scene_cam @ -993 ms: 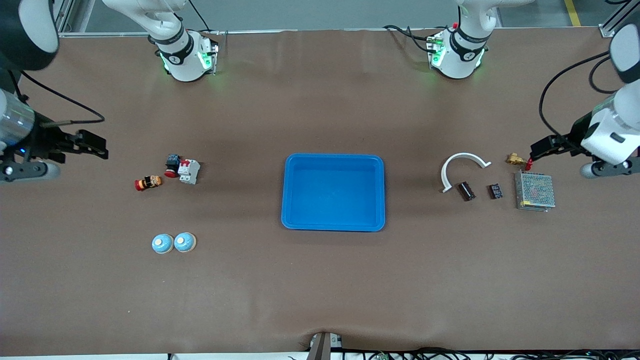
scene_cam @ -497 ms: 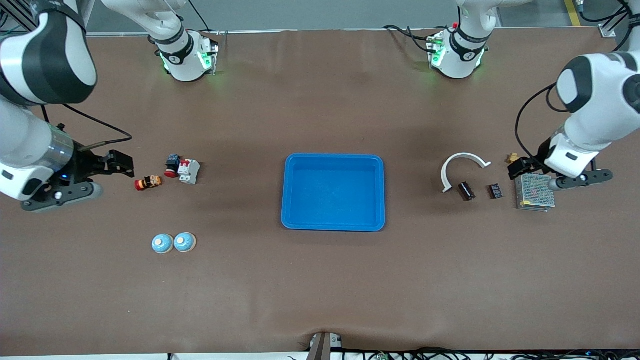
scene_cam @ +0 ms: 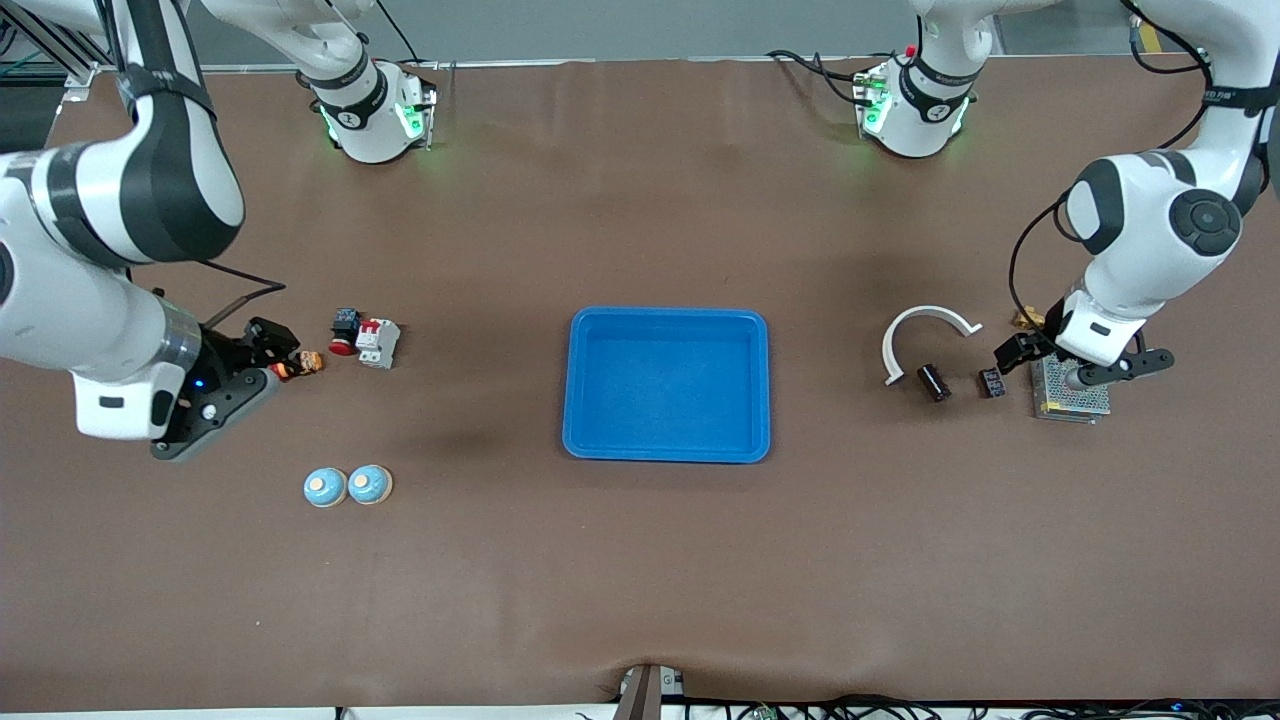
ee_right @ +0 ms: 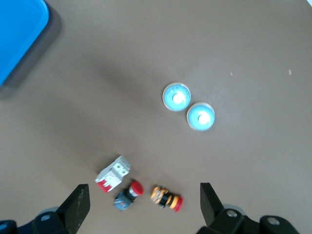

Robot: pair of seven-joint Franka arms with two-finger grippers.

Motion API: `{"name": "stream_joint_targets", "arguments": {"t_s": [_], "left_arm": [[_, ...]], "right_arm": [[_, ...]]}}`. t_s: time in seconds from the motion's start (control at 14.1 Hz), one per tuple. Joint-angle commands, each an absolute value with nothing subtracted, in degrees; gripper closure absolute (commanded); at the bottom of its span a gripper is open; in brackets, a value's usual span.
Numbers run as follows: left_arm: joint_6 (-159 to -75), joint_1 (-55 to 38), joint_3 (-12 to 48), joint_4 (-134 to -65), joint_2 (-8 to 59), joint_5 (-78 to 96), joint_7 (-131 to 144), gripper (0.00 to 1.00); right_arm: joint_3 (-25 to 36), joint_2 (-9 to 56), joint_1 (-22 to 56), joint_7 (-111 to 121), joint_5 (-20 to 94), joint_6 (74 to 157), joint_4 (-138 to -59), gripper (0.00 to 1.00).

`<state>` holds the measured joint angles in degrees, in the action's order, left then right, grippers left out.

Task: Place electrolytic capacitor and blue bell in tray
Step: 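Reach the left gripper to a capacitor while the right gripper reaches a bell, then grasp the black capacitor with the left gripper while the right gripper grasps a bell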

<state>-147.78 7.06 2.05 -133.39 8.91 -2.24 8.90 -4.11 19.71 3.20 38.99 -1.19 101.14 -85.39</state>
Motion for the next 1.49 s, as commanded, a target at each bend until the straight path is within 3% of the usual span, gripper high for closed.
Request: {"name": "stream_joint_targets", "arguments": {"t_s": [0.0,0.43,1.14,1.42], "left_arm": [[-152.3,7.4,2.4,-133.3,12.7,-3.6,9.8,0.06],[-156.3,7.7,2.2,-131.9,18.9,-3.5,9.8,0.27],[-156.4,8.9,2.1,-131.7,21.1,-3.6,9.8,0.40],[-156.4,8.9,2.2,-131.7,21.6,-3.6,9.8,0.53]], "right_arm": [[-4.0,21.3,3.4,46.1,-1.4,106.4,-87.3,0.00],[-3.9,27.4,2.7,64.9,-1.7,116.3,-87.8,0.00],[-3.8,35.8,3.1,65.1,-5.8,126.1,-87.4,0.00],[-3.8,37.9,3.2,65.0,-8.3,129.6,-87.4,0.00]]}}
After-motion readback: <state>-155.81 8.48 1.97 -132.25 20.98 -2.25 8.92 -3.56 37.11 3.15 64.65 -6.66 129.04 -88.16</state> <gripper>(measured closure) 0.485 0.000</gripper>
